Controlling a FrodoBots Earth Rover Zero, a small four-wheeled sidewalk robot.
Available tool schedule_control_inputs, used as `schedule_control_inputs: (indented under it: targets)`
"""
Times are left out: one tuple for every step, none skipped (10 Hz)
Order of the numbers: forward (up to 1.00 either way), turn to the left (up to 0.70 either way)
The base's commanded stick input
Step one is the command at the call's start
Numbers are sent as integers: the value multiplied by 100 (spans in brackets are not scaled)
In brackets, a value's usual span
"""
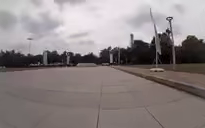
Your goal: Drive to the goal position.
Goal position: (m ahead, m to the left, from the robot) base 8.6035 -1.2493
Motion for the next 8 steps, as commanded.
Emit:
schedule_control_inputs:
  targets:
    - [60,15]
    - [60,13]
    - [60,8]
    - [60,3]
    - [60,0]
    - [60,0]
    - [60,0]
    - [60,0]
